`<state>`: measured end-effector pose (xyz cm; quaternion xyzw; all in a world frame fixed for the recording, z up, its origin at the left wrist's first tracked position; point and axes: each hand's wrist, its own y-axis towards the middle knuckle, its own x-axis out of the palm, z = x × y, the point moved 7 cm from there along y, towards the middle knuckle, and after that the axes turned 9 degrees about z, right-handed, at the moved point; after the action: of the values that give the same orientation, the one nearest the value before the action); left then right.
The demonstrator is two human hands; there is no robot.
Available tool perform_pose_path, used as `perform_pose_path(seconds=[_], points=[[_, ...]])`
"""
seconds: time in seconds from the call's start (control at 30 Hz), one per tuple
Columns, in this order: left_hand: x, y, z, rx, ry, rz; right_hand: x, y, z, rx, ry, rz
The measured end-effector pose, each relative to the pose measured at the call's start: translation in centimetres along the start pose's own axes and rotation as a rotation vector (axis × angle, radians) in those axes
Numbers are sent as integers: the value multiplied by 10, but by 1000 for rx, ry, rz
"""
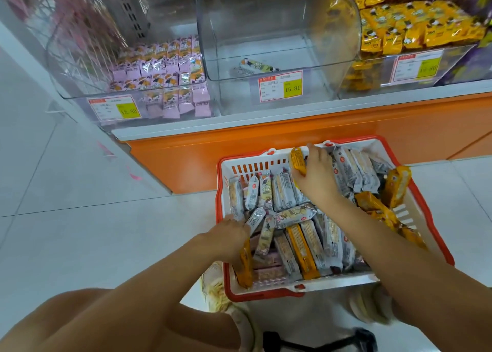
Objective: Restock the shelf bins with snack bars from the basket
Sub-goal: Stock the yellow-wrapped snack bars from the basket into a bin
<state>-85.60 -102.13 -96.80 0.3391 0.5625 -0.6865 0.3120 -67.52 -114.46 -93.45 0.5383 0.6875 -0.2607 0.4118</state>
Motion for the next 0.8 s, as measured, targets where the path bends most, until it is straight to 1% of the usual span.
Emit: perform_pose_path(seconds=[0.13, 0.17, 0.2, 0.27, 0.33, 0.4, 0.43, 0.47, 0.53, 0.6, 0.7, 0.8], points=[[-2, -6, 5, -78, -274, -91, -16, -22, -15, -106, 72, 52], [-8, -7, 4, -101, -341, -100, -19, -30, -18, -118, 107, 28], [-15, -7, 2, -126, -420, -94, -21, -40, -23, -125, 152, -32], [-35, -10, -5, -155, -607, -40, -17, -58, -27, -113, 259, -231], [-62, -11, -8, -122, -810, 52, -13, -76, -31, -39, 362, -505], [-90, -15, -7, -75, -958, 152, -13, -93, -35, 135, 555, -767], [-101, -17, -5, -57, -1014, 196, -15, -99, -38, 233, 693, -856], [-111, -19, -4, -44, -1065, 234, -19, -103, -42, 300, 824, -897], [-122, -22, -4, -54, -1174, 298, -26, -101, -44, 348, 974, -853], [-122, -22, -8, -120, -1358, 335, -36, -94, -44, 345, 1030, -718], [-117, -16, -3, -173, -1680, 325, -50, -79, -45, 222, 952, -506], [-114, -15, 1, -288, -1903, 307, -61, -73, -52, 95, 847, -406]])
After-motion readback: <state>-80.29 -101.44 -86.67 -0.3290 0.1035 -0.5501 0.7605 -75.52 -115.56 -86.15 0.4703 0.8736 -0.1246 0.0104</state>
